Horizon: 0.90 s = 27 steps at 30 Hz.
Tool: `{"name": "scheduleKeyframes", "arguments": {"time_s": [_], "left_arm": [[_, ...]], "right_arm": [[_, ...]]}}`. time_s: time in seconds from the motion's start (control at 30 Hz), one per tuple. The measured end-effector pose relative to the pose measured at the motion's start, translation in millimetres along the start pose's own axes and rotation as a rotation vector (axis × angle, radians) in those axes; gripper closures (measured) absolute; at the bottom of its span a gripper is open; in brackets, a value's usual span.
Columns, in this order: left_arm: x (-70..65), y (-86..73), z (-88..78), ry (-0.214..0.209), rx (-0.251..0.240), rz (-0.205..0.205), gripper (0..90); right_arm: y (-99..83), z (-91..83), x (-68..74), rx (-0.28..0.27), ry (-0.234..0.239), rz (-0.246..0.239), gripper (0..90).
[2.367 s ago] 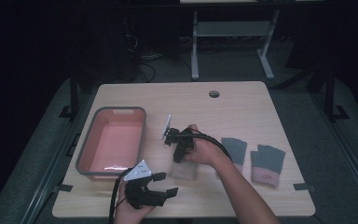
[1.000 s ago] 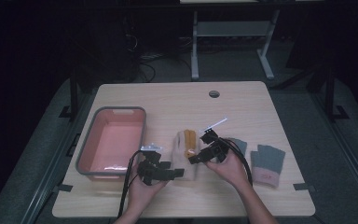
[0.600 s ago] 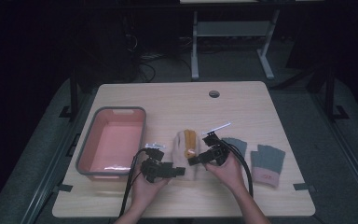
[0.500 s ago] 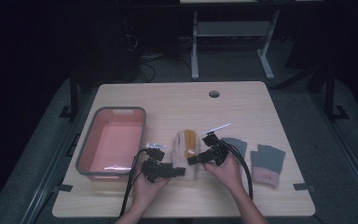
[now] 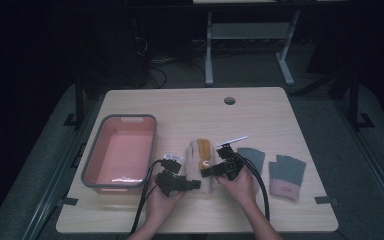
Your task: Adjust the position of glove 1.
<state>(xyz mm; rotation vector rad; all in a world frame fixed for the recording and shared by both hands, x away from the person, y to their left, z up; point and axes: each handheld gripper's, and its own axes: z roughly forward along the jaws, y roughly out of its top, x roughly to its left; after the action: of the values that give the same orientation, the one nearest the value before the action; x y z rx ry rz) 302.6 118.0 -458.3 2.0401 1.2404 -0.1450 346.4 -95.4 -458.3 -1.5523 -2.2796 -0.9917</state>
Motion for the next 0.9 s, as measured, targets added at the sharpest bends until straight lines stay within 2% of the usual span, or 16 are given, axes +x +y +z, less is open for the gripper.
{"name": "scheduleKeyframes", "arguments": {"time_s": [0.1, 0.4, 0.6, 0.9], "left_arm": [[-0.6, 0.9, 1.4, -0.003, 0.003, -0.002, 48.9], [-0.2, 4.8, 3.4, -0.013, 0.012, -0.018, 59.2], [-0.6, 6.4, 3.6, -0.018, 0.012, -0.013, 65.2], [-0.9, 8.7, 3.8, -0.023, 0.024, -0.011, 67.7]], "right_arm": [[-1.0, 2.1, 0.2, 0.002, 0.013, 0.008, 61.8], [0.9, 6.5, -0.9, 0.011, 0.037, 0.041, 71.5], [0.9, 7.3, -3.2, 0.011, 0.059, 0.067, 75.1], [1.0, 6.2, -3.8, 0.013, 0.064, 0.07, 78.4]]}}
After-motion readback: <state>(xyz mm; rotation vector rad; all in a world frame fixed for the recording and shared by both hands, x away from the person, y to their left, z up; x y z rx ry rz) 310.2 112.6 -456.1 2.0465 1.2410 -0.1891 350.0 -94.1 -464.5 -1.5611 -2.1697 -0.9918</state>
